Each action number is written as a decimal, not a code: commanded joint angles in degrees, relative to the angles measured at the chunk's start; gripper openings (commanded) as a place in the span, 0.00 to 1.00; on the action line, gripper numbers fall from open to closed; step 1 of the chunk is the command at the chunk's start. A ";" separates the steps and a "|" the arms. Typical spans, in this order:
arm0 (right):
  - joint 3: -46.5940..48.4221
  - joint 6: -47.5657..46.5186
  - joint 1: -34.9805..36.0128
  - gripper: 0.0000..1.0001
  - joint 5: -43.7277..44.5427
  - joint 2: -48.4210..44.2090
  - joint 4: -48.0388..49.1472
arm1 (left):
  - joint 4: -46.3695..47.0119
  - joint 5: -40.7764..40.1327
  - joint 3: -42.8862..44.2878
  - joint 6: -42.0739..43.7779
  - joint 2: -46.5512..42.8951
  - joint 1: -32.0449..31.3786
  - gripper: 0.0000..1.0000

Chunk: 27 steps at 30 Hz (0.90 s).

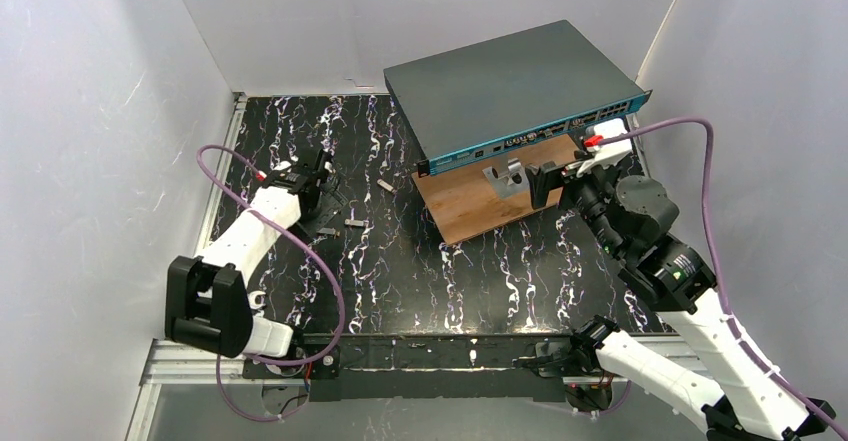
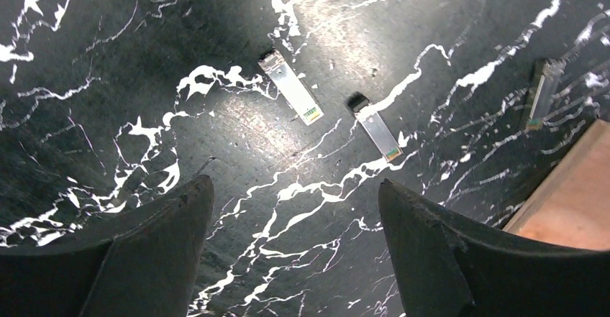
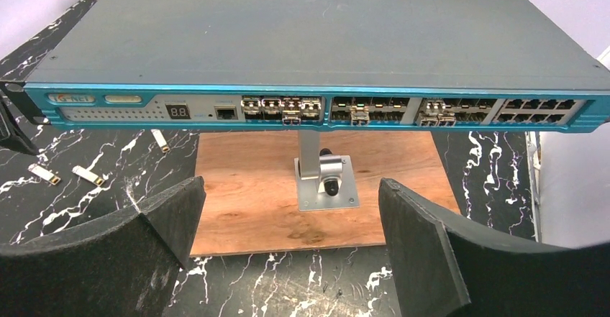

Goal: Insert the plug into the switch port
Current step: Pick up the plug from the center of the board.

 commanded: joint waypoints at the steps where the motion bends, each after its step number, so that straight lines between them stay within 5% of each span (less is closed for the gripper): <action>1: -0.20 -1.35 -0.24 0.99 1.60 -1.28 0.47 | -1.91 -3.90 -0.70 -12.23 2.55 0.22 0.80; 27: -0.55 -2.59 -0.24 0.99 1.83 -1.70 0.02 | 0.30 -3.74 0.34 -22.83 16.75 0.31 0.51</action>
